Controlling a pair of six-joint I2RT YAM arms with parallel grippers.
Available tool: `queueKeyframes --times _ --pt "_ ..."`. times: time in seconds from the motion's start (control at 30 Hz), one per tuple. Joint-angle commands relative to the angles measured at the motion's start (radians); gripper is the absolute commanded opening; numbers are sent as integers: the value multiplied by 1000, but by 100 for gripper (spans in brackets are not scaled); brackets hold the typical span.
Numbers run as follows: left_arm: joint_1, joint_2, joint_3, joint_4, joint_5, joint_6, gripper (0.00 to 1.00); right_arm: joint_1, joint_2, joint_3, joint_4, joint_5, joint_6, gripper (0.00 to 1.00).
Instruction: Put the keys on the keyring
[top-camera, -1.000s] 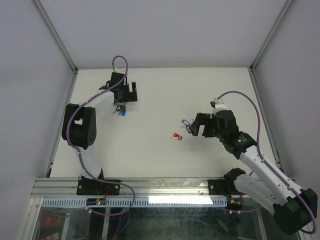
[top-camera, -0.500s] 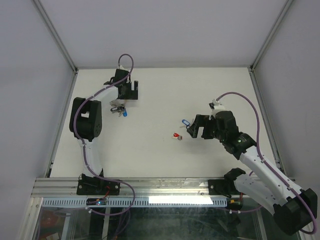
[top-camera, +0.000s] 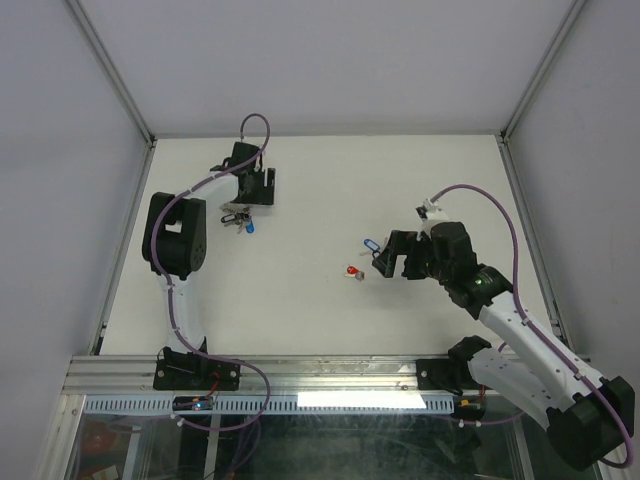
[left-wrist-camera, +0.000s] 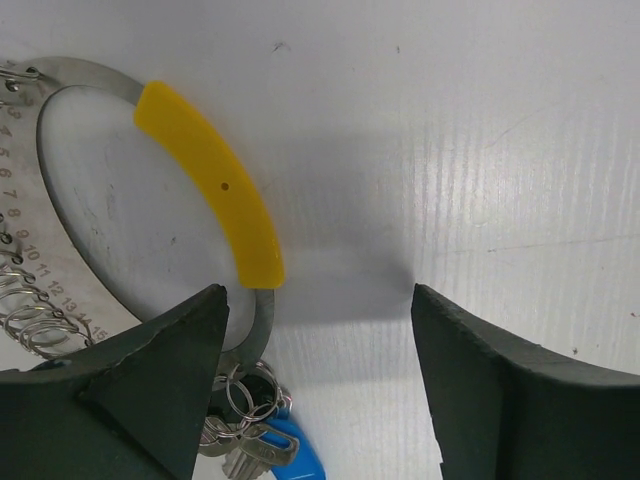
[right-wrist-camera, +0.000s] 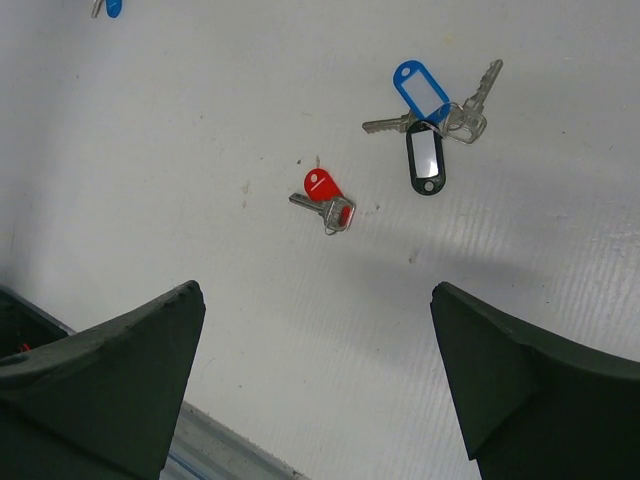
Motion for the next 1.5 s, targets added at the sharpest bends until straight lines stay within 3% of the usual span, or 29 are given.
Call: queueKeyframes --times 0.0,0.4,0.8,0.97,1.37,1.47 --pt "-1 -23 -25 26 53 16 69 -3 4 8 32 -29 6 98" --pt "-67 -90 -144 19 77 -29 45 -3 28 11 43 -40 3 98" --pt "-232 -279 -349 45 -19 -92 1 -3 41 6 53 -34 6 97" --pt "-312 -383 -441 49 -45 -153 0 -3 50 -1 68 -25 21 97" --pt "-653 -568 -544 59 -147 -360 0 -3 106 -29 140 -25 66 96" --pt "-682 -594 -558 83 -157 -375 0 -2 109 -34 147 -15 71 97"
